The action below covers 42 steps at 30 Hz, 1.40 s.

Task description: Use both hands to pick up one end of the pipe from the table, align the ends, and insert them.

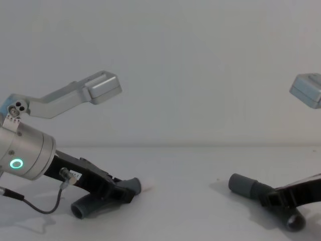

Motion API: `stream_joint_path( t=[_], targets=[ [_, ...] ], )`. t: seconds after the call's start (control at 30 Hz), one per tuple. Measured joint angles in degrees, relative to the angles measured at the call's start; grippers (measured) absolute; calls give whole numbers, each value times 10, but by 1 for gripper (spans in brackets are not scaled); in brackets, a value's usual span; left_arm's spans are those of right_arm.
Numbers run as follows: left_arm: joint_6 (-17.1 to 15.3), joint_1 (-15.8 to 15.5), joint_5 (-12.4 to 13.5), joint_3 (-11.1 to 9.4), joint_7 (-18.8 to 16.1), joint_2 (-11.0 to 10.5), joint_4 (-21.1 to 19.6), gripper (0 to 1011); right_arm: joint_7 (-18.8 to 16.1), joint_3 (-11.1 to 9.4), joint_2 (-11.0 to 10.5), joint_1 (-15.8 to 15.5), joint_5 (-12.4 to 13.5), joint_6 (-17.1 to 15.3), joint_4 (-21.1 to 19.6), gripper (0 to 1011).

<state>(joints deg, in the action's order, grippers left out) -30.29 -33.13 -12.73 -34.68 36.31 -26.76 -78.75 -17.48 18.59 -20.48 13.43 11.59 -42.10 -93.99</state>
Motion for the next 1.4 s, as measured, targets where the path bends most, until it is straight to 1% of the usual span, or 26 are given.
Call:
stream_joint_path(
  t=[0.63, 0.8, 0.83, 0.87, 1.13, 1.17, 1.27, 1.4],
  targets=[
    [0, 0, 0, -1, -1, 1, 0, 364, 0, 0, 0, 0, 0, 0, 0, 274],
    [0, 0, 2, -2, -10, 3, -2, 364, -3, -2, -1, -4, 0, 9, -2, 274],
    [0, 1, 4, -2, -14, 5, -5, 364, -4, -3, -2, -5, -1, 16, -4, 274],
    [0, 1, 4, -2, -14, 5, -5, 364, -4, -3, -2, -5, -1, 16, -4, 274],
    [9, 5, 15, -2, -37, 11, -29, 364, -18, -11, -16, -17, -1, 64, -21, 274],
    [11, 6, 17, -1, -42, 11, -35, 364, -22, -12, -19, -19, 0, 75, -25, 274],
    [16, 7, 22, 1, -48, 12, -46, 364, -28, -15, -26, -20, 0, 90, -30, 274],
    [24, 6, 27, 2, -52, 12, -61, 364, -47, -19, -42, -22, 3, 122, -40, 274]
  ],
)
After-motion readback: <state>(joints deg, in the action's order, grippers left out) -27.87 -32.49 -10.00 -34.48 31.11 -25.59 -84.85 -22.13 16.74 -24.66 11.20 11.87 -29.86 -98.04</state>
